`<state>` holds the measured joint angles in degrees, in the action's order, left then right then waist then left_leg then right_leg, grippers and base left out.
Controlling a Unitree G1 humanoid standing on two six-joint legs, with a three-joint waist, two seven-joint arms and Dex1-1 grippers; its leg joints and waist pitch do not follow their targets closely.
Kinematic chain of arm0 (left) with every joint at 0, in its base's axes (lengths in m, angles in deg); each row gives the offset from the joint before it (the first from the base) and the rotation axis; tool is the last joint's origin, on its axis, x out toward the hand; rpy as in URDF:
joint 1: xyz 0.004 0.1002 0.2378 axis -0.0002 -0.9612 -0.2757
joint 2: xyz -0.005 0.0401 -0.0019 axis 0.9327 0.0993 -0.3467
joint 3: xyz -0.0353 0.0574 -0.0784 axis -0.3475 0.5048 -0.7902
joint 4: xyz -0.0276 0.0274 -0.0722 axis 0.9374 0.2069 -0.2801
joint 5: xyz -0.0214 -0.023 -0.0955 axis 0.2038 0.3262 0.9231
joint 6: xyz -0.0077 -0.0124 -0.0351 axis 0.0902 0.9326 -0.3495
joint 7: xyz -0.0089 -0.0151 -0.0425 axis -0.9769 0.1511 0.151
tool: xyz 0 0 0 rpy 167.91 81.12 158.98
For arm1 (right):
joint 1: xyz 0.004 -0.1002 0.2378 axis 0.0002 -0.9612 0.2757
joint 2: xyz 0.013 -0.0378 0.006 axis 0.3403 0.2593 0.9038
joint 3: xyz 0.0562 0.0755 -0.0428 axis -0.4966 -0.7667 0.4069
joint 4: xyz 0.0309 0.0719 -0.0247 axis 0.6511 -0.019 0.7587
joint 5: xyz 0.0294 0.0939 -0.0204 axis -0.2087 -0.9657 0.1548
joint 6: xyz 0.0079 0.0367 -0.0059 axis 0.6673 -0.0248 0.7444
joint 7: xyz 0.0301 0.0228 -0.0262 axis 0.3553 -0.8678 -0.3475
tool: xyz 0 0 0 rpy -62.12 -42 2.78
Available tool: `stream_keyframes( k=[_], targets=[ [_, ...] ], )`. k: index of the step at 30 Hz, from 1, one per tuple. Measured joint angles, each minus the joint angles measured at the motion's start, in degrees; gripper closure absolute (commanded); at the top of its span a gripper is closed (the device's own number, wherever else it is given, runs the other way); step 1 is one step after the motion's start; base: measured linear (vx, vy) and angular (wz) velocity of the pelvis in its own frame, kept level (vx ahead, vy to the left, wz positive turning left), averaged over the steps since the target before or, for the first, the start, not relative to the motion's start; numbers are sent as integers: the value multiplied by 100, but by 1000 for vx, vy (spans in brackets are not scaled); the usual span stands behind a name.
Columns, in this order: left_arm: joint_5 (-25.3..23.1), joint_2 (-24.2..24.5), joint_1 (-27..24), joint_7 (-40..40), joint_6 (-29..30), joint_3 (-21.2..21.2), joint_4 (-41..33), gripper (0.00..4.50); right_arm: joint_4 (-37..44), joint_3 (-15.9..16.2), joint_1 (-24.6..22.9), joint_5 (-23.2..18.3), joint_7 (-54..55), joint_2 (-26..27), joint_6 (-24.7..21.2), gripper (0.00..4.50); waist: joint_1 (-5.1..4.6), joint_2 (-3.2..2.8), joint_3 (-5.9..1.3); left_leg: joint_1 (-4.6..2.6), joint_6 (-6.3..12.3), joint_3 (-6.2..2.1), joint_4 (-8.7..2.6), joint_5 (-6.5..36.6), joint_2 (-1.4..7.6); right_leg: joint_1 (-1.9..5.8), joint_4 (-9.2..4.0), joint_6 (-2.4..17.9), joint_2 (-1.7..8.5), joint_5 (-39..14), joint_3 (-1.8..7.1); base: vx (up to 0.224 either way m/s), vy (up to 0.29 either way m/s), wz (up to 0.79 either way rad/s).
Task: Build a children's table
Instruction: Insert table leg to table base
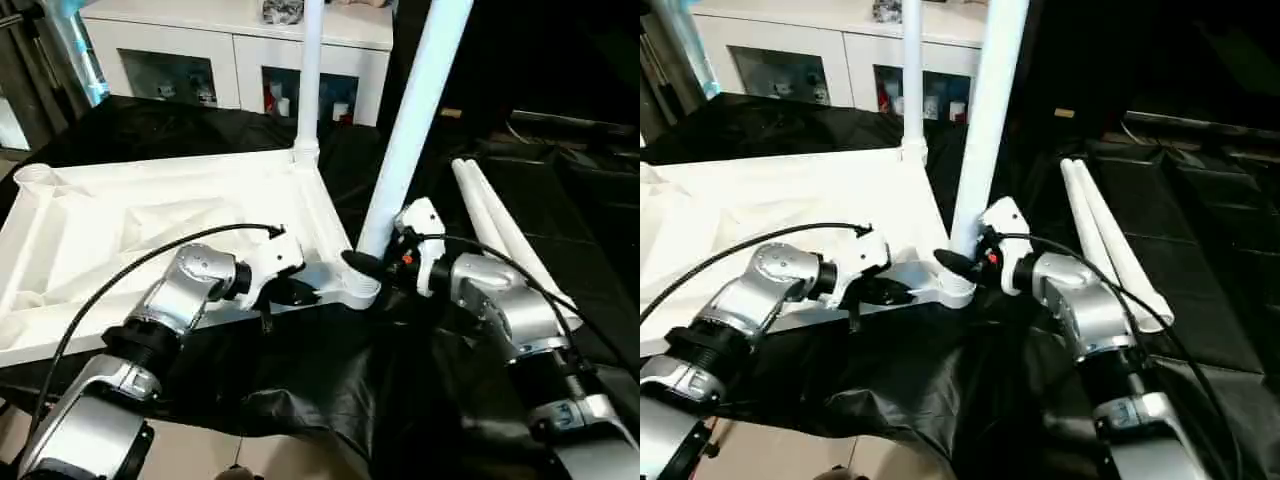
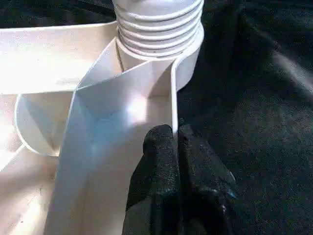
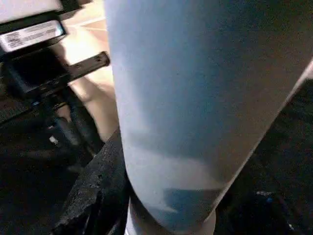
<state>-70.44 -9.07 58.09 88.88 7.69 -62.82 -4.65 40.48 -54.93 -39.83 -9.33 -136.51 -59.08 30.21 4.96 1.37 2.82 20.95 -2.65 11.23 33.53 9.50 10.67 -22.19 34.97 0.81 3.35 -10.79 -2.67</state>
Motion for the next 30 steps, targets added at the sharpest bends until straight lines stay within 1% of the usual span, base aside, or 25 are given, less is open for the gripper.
stream_keyframes(
  k=[3, 10, 16, 20, 21, 24, 27, 30],
  targets=[
    [3, 95, -53, 171, -63, 21, -102, 450, -32, 57, -22, -6, -326, -67, 159, 262, 3, -1, 1, 0, 1, 0, -4, 1, 0, 0, -1, 0, 0, -3, -2, 0, 0, 0],
    [50, 350, -265, 607, -107, 91, -525, 450, -16, 240, -31, -73, -1129, -199, 343, 262, 4, -5, 2, 0, 1, 0, -2, 1, 0, 0, 0, 0, 0, -3, -2, 0, 0, 0],
    [51, 352, -265, 641, -86, 94, -535, 450, -86, 266, 14, -71, -1189, -189, 470, 262, 5, -5, 2, -2, 0, 0, 0, 1, 0, 1, 1, 2, 0, -2, -1, 0, 0, 0],
    [16, 248, -212, 204, 183, -3, -436, 450, -638, 75, 220, -29, -471, 177, 668, 262, -37, -7, 4, -16, -1, 0, 6, -1, 1, 3, 7, -12, 0, -10, -1, 0, 0, 0],
    [4, 158, -164, 19, 344, -58, -372, 450, -841, -15, 313, -7, -137, 320, 709, 262, -71, -10, 7, -19, -1, -1, 11, -1, 1, 3, 7, -12, 0, -9, -1, 0, 0, 0],
    [-19, -59, -51, -359, 655, -122, -257, 450, -1196, -165, 494, 29, 568, 533, 767, 262, -156, -13, 11, -14, -1, -1, 17, -1, 0, -2, 2, -10, 2, -8, 0, 0, 0, 0],
    [-60, -349, 153, -810, 1044, -199, -62, 450, -1591, -368, 753, 114, 1302, 774, 772, 262, -178, -18, 15, -6, -1, -1, 19, -1, 0, -11, 4, -7, 2, -7, 0, 0, 0, 0],
    [-180, -602, 354, -1278, 1377, -216, 54, 450, -1914, -434, 1008, 201, 1883, 959, 791, 262, -177, -21, 16, 2, -1, -1, 14, -1, 1, -19, 5, -3, 2, -3, -1, 0, 0, 0]
  ],
)
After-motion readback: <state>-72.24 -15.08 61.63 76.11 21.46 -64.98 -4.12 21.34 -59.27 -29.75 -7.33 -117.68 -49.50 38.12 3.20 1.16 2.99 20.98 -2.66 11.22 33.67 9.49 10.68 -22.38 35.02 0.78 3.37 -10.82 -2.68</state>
